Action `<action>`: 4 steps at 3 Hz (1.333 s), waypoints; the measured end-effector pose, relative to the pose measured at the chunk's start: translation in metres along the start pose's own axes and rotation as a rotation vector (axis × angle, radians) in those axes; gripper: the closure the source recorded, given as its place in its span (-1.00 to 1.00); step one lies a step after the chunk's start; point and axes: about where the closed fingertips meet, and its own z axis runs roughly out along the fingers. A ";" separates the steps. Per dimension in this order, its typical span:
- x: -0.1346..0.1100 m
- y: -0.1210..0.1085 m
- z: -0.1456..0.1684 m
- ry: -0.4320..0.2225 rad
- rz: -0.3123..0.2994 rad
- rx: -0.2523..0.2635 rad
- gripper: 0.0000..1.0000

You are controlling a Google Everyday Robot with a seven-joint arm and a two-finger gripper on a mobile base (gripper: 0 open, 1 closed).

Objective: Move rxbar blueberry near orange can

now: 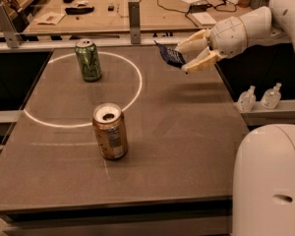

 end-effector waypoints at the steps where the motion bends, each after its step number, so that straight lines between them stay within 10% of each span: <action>1: -0.021 0.005 0.008 -0.032 0.048 -0.005 1.00; 4: -0.092 0.082 0.019 -0.141 0.186 0.123 1.00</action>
Offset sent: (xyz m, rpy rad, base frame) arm -0.1343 0.0446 -0.0052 0.1347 0.2501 -0.0269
